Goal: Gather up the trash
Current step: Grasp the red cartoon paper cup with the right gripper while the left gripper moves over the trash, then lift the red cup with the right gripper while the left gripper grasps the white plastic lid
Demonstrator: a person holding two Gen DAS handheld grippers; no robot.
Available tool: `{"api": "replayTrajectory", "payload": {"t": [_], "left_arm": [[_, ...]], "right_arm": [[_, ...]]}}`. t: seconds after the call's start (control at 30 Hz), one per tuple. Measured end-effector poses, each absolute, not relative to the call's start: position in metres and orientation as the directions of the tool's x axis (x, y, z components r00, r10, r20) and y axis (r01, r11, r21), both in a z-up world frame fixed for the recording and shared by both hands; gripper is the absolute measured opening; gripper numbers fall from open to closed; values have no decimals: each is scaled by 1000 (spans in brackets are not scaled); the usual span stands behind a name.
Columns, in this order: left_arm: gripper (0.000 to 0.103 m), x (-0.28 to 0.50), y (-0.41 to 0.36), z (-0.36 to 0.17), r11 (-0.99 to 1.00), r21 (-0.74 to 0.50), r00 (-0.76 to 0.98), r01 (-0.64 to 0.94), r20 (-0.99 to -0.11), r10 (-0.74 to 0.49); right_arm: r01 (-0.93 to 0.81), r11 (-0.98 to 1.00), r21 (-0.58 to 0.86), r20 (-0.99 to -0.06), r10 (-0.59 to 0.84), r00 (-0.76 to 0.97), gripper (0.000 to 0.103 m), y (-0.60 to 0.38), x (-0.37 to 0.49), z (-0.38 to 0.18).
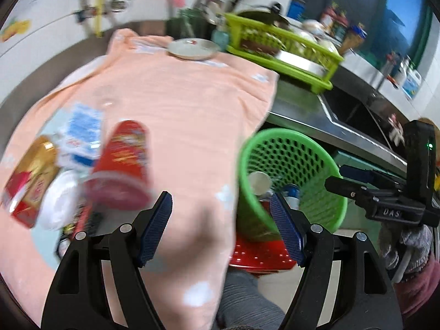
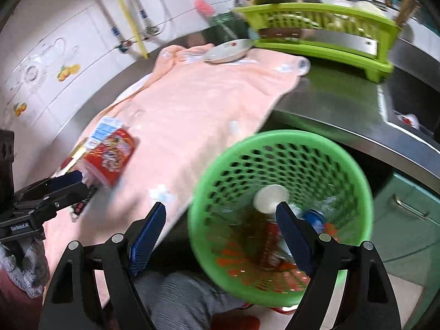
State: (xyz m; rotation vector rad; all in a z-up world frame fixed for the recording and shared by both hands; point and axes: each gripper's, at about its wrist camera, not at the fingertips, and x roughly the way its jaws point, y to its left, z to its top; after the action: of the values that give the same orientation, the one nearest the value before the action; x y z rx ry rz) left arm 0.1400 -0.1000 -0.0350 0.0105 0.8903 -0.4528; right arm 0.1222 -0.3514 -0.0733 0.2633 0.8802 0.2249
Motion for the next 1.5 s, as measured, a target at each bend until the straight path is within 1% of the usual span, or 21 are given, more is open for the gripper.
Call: {"api": "replayTrajectory", "payload": {"t": [0.13, 0.33, 0.5, 0.7, 0.97, 1.1, 1.5], "left_arm": [[73, 133, -60, -31, 935, -155, 585, 319, -744, -323], [73, 123, 2, -37, 967, -155, 615, 203, -748, -249], [73, 115, 41, -43, 976, -170, 627, 134, -748, -216], [73, 109, 72, -50, 979, -184, 630, 91, -750, -200], [73, 106, 94, -59, 975, -216, 629, 56, -751, -202], [73, 109, 96, -61, 974, -220, 625, 58, -753, -207], [73, 124, 93, -69, 971, -232, 601, 58, -768, -220]], "right_arm": [[-129, 930, 345, -719, 351, 600, 79, -324, 136, -68], [-186, 887, 422, -713, 451, 537, 79, -277, 164, -66], [-215, 857, 469, -711, 510, 484, 79, -237, 188, -66], [-210, 822, 528, -707, 564, 427, 77, -194, 221, -66], [-147, 815, 560, -722, 568, 395, 76, -169, 257, -76], [-101, 785, 612, -712, 602, 362, 74, -166, 271, -88], [-37, 727, 686, -689, 665, 288, 74, -157, 293, -115]]}}
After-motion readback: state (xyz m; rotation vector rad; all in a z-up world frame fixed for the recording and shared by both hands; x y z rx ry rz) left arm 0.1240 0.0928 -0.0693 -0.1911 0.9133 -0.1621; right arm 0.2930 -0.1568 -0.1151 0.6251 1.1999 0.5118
